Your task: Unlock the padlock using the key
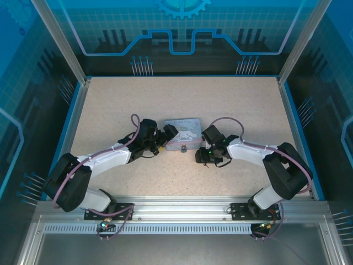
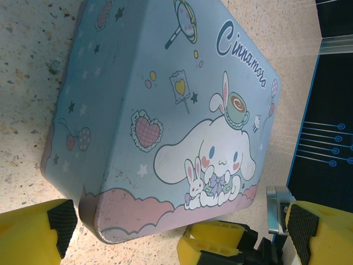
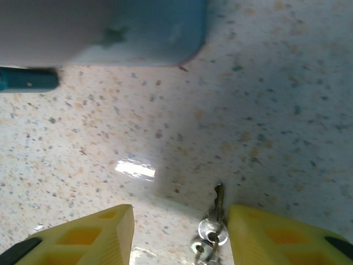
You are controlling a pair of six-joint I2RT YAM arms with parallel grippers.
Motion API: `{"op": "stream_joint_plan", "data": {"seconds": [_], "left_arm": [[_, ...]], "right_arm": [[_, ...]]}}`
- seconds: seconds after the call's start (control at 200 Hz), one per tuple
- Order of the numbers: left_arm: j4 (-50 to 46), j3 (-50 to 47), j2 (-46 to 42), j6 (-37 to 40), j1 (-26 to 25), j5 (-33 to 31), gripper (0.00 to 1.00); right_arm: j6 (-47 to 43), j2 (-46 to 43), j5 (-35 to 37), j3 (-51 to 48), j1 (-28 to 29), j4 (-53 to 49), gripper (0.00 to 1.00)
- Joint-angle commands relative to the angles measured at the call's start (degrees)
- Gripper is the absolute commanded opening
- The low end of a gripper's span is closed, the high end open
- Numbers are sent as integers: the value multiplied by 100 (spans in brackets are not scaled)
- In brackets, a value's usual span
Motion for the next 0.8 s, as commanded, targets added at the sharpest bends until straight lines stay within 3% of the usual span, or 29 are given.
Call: {"op": "stream_joint_plan", "data": {"seconds": [0.0,0.33,0.795], "left_arm": [[77,53,53,108,33,21,99],[51,104,70,128,37,46,99],[81,86,44,141,31,38,99]], "right_arm": [[-146,102,186,222,200,-228,48],[109,156,1163,429,639,-970,48],[839,85,1574,374,865,-1174,51]]}}
